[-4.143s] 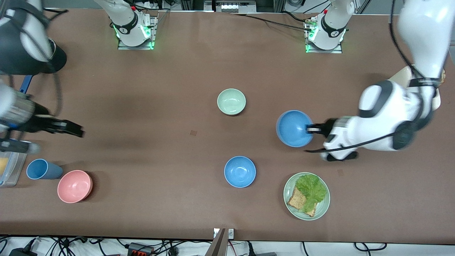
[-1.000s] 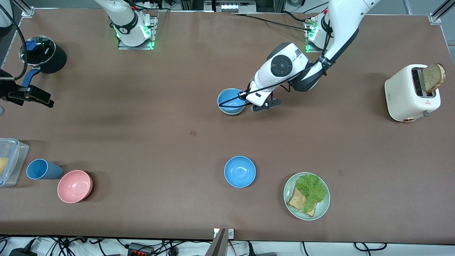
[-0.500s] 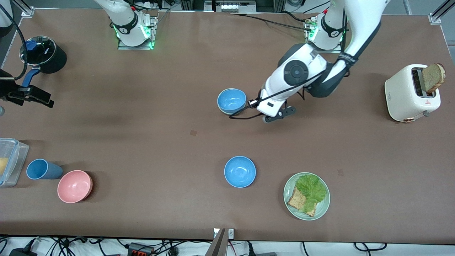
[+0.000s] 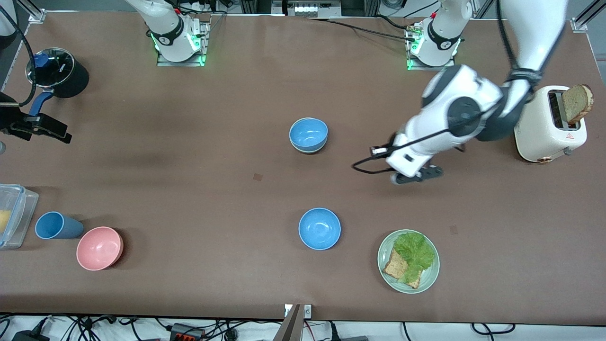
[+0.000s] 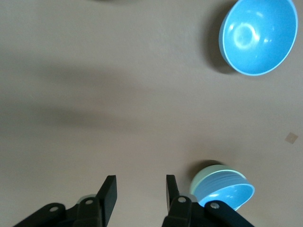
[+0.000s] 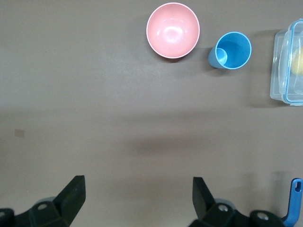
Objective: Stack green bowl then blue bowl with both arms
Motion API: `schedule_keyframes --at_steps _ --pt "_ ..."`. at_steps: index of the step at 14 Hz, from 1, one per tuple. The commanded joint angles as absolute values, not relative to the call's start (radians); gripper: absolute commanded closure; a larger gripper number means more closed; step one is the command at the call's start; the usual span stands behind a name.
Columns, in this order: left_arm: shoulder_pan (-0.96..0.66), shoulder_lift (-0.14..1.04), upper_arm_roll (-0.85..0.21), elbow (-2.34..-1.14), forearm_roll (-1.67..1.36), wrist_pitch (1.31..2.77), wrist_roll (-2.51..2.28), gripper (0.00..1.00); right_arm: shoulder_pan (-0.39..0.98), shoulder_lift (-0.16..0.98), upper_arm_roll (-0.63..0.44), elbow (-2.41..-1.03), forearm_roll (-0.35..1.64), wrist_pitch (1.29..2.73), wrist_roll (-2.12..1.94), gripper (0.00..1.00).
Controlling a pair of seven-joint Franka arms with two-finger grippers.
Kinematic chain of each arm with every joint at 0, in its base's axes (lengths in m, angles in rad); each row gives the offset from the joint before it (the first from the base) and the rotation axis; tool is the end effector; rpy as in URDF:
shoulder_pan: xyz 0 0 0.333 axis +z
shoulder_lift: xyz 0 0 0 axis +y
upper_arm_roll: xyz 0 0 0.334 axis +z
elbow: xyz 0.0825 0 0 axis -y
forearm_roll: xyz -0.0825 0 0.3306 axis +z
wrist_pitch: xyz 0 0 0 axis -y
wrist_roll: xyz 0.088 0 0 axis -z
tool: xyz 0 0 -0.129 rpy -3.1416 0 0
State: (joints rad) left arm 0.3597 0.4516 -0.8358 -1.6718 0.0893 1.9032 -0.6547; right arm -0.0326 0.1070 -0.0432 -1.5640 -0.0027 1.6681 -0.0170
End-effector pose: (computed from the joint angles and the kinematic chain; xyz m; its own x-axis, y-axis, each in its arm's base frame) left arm 0.5585 -0.2080 0.4236 0.9648 0.1646 -0.2050 0.1975 -0.9685 0.1518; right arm 0.5410 -0.0402 0.5761 0.9983 -0.0583 -0.0029 -0.0582 -0.9983 0.0073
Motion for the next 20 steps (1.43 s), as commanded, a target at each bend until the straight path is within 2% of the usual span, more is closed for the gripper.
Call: schedule_keyframes --at_steps 1,4,5,6,8,9,10,14,17,20 --pt "0.431 0.456 -0.848 -1.618 0.107 1.841 -0.461 0.49 -0.034 0.084 -0.04 -1.575 -0.002 1.663 -0.029 0.0" --pt "0.5 0.468 -0.836 -1.589 0.106 1.789 -0.258 0.46 -0.034 0.083 -0.04 -1.575 -0.002 1.666 -0.02 0.0" --pt "0.497 0.456 -0.787 -1.589 0.106 1.789 -0.192 0.43 -0.034 0.083 -0.04 -1.575 -0.002 1.666 -0.021 0.0" --pt "0.491 0.425 -0.711 -1.589 0.088 1.79 -0.125 0.33 -0.034 0.083 -0.04 -1.575 -0.002 1.666 -0.021 0.0" --pt "0.448 0.349 -0.597 -1.601 0.046 1.79 0.042 0.23 -0.034 0.083 -0.04 -1.575 -0.002 1.666 -0.021 0.0" --pt "0.405 0.306 -0.521 -1.606 0.045 1.789 0.081 0.0 -0.034 0.083 -0.04 -1.575 -0.002 1.664 -0.021 0.0" --pt "0.376 0.281 -0.446 -1.608 0.035 1.787 0.086 0.0 -0.034 0.083 -0.04 -1.575 -0.002 1.666 -0.021 0.0" --pt "0.327 0.206 -0.322 -1.597 0.011 1.754 0.083 0.0 -0.034 0.083 -0.04 -1.575 -0.002 1.666 -0.021 0.0" --pt "0.233 0.17 -0.18 -1.592 0.006 1.713 0.083 0.0 -0.034 0.083 -0.04 -1.575 -0.002 1.666 -0.021 0.0" --pt "0.225 0.172 -0.181 -1.586 -0.008 1.712 0.08 0.0 -0.034 0.084 -0.04 -1.575 -0.002 1.666 -0.021 0.0"
